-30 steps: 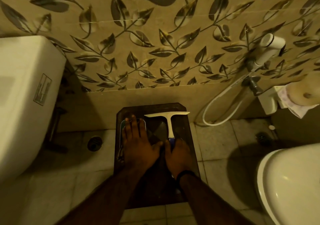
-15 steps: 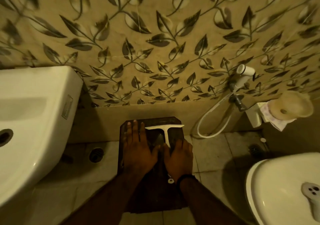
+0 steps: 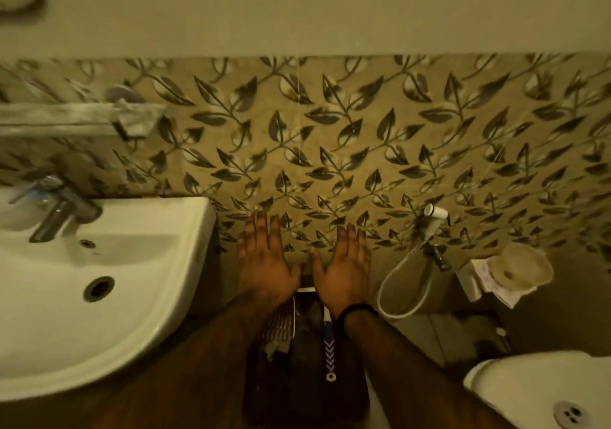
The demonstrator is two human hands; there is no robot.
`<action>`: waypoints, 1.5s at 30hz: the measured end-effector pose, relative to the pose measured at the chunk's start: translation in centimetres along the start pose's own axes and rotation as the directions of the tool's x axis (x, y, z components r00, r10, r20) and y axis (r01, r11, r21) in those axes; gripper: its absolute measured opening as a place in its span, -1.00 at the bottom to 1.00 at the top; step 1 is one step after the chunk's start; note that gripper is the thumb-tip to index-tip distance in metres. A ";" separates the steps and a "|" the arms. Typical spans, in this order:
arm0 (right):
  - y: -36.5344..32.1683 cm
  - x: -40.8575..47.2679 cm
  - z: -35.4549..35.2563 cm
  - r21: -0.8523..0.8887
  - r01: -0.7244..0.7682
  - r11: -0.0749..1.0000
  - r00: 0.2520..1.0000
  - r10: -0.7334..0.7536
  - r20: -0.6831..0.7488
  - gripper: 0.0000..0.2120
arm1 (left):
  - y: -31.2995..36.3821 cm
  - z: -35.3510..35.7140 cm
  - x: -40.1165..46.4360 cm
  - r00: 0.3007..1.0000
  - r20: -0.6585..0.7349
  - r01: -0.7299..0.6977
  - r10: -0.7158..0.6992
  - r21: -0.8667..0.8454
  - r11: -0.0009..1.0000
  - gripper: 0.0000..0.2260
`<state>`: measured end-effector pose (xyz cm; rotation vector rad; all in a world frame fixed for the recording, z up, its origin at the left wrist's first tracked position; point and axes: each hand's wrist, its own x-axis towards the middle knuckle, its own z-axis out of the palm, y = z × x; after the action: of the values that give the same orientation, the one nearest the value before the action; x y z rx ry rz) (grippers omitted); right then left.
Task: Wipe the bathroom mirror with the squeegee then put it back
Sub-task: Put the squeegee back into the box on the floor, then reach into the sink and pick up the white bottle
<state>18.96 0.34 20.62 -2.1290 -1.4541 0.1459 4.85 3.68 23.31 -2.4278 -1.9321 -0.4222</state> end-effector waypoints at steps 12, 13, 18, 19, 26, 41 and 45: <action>-10.2 1.0 -8.6 0.044 0.150 0.988 0.987 -0.147 -0.062 -0.25 | -3.0 -12.9 0.6 0.974 -0.222 0.043 -0.044 -0.008 0.999 -0.13; -11.1 0.8 -8.8 0.051 0.158 0.986 0.987 -0.155 -0.051 -0.25 | -3.7 -13.6 0.4 0.972 -0.227 0.057 -0.057 -0.005 0.998 -0.13; -15.3 -0.3 -8.5 0.095 0.215 0.972 0.977 -0.214 -0.018 -0.25 | -8.1 -16.2 -0.9 0.954 -0.280 0.126 -0.109 0.043 0.991 -0.14; -16.1 -0.4 -8.4 0.100 0.232 0.968 0.973 -0.232 -0.014 -0.26 | -9.0 -16.6 -1.2 0.947 -0.299 0.139 -0.118 0.050 0.989 -0.15; -22.4 -2.1 -7.2 0.167 0.327 0.930 0.941 -0.337 0.030 -0.25 | -15.1 -19.2 -3.8 0.913 -0.320 0.293 -0.252 0.086 0.952 -0.14; -30.4 -3.1 -8.0 0.177 0.530 0.829 0.843 -0.538 -0.007 -0.25 | -20.3 -25.2 -5.1 0.833 -0.464 0.387 -0.303 0.095 0.917 -0.14; -32.1 -2.3 -8.3 0.181 0.561 0.808 0.826 -0.561 -0.054 -0.27 | -21.4 -26.5 -4.3 0.821 -0.468 0.417 -0.328 0.099 0.903 -0.14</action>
<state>-5.34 3.51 43.07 -1.4673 -1.9232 0.0579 -21.87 0.08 44.52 -1.6358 -2.1017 -0.6820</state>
